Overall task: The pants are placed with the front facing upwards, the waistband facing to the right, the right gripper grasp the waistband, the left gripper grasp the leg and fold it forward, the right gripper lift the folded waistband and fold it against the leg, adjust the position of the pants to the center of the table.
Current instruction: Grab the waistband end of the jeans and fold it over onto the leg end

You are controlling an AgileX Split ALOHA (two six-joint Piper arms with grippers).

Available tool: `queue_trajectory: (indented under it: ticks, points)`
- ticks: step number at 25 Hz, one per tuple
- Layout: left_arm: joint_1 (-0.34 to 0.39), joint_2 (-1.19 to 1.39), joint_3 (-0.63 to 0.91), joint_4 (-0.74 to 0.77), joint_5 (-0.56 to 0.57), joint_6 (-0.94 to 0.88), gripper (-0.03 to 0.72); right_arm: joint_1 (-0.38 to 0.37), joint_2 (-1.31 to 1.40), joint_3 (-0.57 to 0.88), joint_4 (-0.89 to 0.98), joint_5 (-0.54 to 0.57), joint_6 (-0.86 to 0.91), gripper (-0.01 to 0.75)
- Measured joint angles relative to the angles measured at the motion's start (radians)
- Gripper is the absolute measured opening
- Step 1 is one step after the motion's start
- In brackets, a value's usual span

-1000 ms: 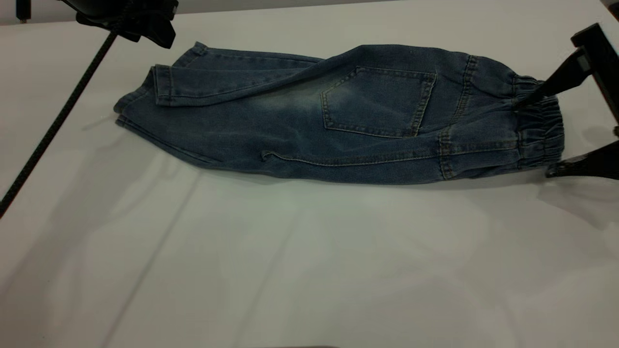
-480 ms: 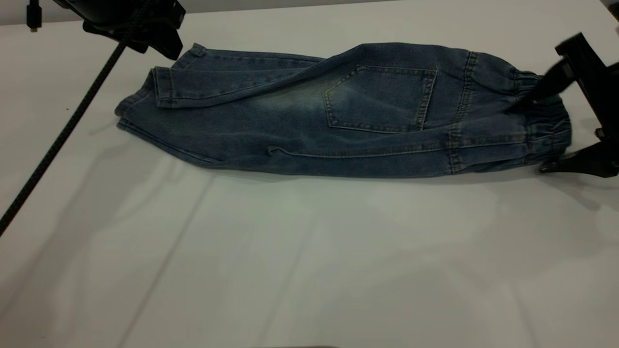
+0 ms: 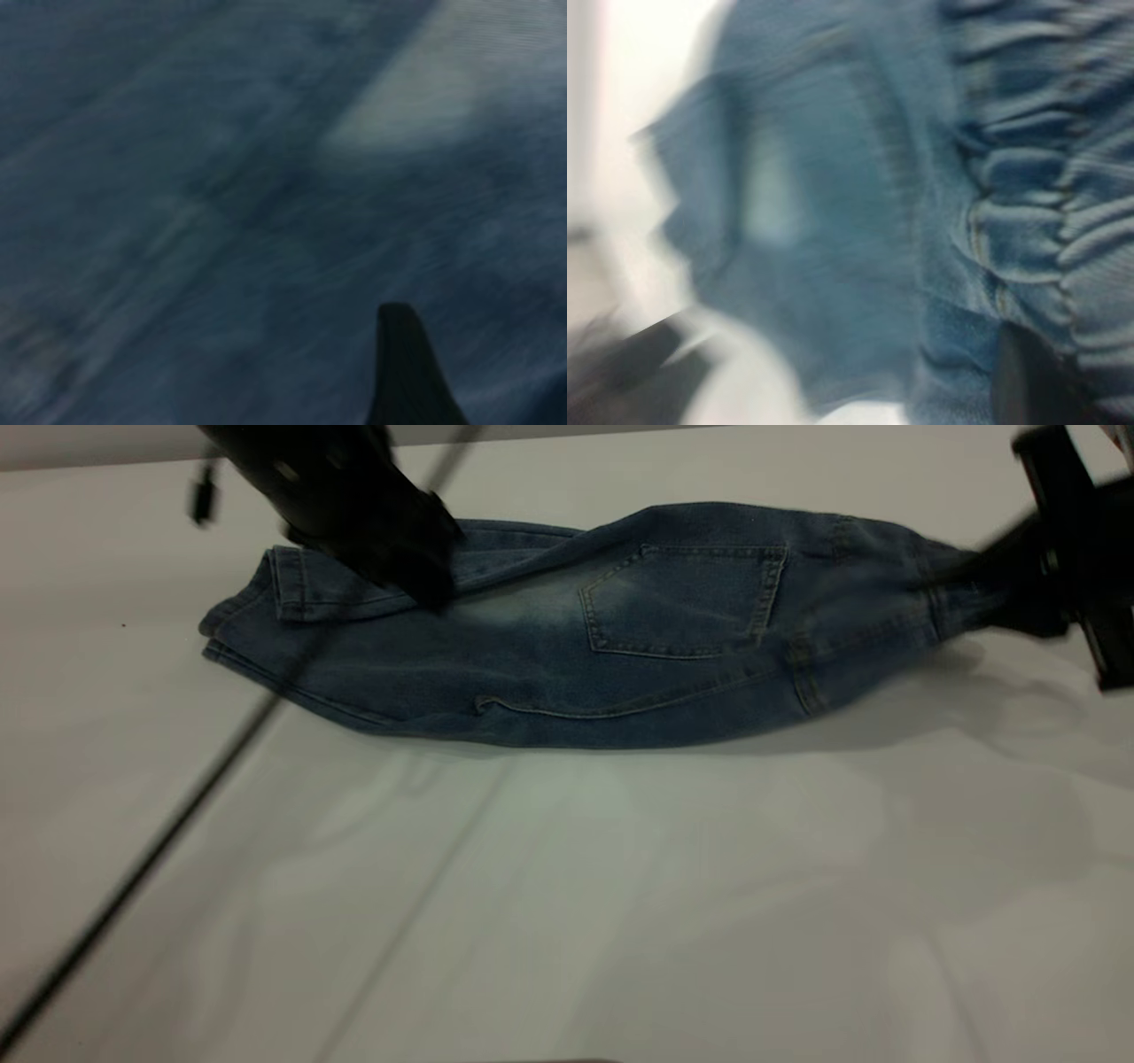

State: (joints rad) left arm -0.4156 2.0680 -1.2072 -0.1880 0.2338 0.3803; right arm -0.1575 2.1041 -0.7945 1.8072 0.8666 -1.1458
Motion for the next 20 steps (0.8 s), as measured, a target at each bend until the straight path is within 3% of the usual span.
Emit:
queue_trajectory:
  ticks: [6,15,20]
  points:
    - [-0.105,0.097,-0.002,-0.022,-0.135,0.000,0.379,0.000,0.001,-0.052,-0.001,0.240,-0.048,0.053]
    - [-0.266,0.167,-0.009,-0.026,-0.174,0.000,0.379,0.000,-0.103,-0.068,-0.020,0.252,-0.065,0.053]
    - [-0.328,0.167,-0.009,-0.027,-0.200,0.000,0.379,0.037,-0.217,-0.081,-0.036,0.252,-0.068,0.053]
